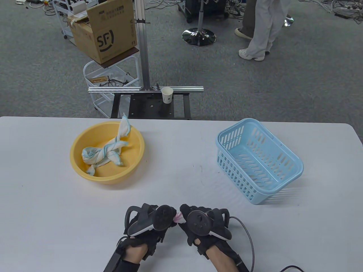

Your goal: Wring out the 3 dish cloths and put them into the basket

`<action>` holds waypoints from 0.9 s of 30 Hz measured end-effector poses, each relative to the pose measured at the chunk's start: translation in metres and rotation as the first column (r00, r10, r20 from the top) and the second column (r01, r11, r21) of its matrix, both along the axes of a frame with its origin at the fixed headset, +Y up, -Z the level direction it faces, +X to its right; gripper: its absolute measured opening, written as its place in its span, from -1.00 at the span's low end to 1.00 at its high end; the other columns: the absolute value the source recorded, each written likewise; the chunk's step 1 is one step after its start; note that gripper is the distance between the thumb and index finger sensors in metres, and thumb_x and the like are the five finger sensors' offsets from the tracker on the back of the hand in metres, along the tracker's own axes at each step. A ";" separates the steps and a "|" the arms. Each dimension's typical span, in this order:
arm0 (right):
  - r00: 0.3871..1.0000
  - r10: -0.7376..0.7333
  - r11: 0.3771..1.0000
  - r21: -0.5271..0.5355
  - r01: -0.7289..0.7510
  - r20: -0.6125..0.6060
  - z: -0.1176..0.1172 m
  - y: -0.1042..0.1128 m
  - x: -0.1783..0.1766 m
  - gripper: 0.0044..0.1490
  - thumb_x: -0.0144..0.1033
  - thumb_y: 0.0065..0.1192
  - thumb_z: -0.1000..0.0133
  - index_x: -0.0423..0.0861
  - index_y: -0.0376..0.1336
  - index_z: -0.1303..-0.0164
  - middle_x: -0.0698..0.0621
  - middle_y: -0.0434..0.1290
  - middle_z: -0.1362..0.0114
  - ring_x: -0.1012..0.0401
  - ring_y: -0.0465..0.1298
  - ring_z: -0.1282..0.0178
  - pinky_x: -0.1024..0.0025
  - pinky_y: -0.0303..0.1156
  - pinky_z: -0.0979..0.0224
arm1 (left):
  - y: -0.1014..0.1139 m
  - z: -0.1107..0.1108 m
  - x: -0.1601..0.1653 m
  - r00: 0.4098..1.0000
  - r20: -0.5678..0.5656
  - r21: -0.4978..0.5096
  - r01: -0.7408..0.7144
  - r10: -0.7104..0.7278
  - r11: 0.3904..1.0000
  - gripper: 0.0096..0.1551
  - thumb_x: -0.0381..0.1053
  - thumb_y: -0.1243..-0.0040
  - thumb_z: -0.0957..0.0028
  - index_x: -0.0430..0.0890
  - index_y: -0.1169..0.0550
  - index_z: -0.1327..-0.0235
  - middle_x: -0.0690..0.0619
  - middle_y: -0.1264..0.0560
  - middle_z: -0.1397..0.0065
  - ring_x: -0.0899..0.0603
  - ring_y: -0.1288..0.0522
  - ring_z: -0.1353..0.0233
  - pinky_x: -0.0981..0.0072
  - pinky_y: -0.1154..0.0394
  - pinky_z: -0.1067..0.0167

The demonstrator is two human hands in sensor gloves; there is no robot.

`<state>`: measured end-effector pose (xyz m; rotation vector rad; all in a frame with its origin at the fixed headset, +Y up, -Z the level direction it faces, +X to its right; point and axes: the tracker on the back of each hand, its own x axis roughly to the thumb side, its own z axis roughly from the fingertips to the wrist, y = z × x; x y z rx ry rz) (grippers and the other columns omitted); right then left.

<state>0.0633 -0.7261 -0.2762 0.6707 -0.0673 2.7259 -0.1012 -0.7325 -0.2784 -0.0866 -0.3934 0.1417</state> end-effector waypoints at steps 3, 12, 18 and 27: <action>0.999 -0.038 0.996 -0.081 0.039 0.014 -0.002 -0.002 0.003 -0.30 -0.07 0.60 -0.01 -0.29 0.40 -0.16 -0.06 0.71 0.13 0.11 0.74 0.33 0.00 0.65 0.06 | 0.002 0.002 0.003 0.999 0.010 0.046 0.036 -0.037 0.998 -0.42 0.15 -0.50 0.24 -0.06 -0.71 -0.04 0.15 -0.72 0.35 -0.08 -0.67 0.38 -0.07 -0.59 0.03; 0.979 -0.197 0.939 -0.276 0.206 0.059 -0.010 -0.010 0.014 -0.28 -0.01 0.62 0.01 -0.31 0.45 -0.09 -0.03 0.73 0.24 0.16 0.74 0.47 0.05 0.67 0.16 | 0.006 0.006 0.005 0.999 0.045 0.185 0.020 -0.029 0.982 -0.41 0.14 -0.49 0.28 -0.05 -0.71 -0.02 0.17 -0.73 0.33 -0.09 -0.69 0.35 -0.06 -0.60 0.01; 0.957 -0.279 0.873 -0.395 0.287 0.079 -0.014 -0.016 0.019 -0.29 0.03 0.61 0.01 -0.31 0.47 -0.05 0.00 0.74 0.29 0.19 0.74 0.51 0.07 0.68 0.20 | 0.008 0.008 0.005 0.998 0.057 0.212 0.011 -0.024 0.977 -0.42 0.14 -0.50 0.29 -0.04 -0.72 0.00 0.17 -0.74 0.32 -0.09 -0.70 0.34 -0.06 -0.60 0.00; 0.898 -0.422 0.729 -0.542 0.418 0.126 -0.019 -0.028 0.026 -0.29 0.05 0.60 0.00 -0.32 0.49 -0.01 0.02 0.74 0.34 0.21 0.73 0.57 0.10 0.69 0.26 | 0.010 0.011 0.004 0.996 0.090 0.275 -0.022 -0.003 0.961 -0.42 0.14 -0.50 0.30 -0.04 -0.73 0.00 0.18 -0.75 0.33 -0.09 -0.71 0.35 -0.06 -0.61 0.00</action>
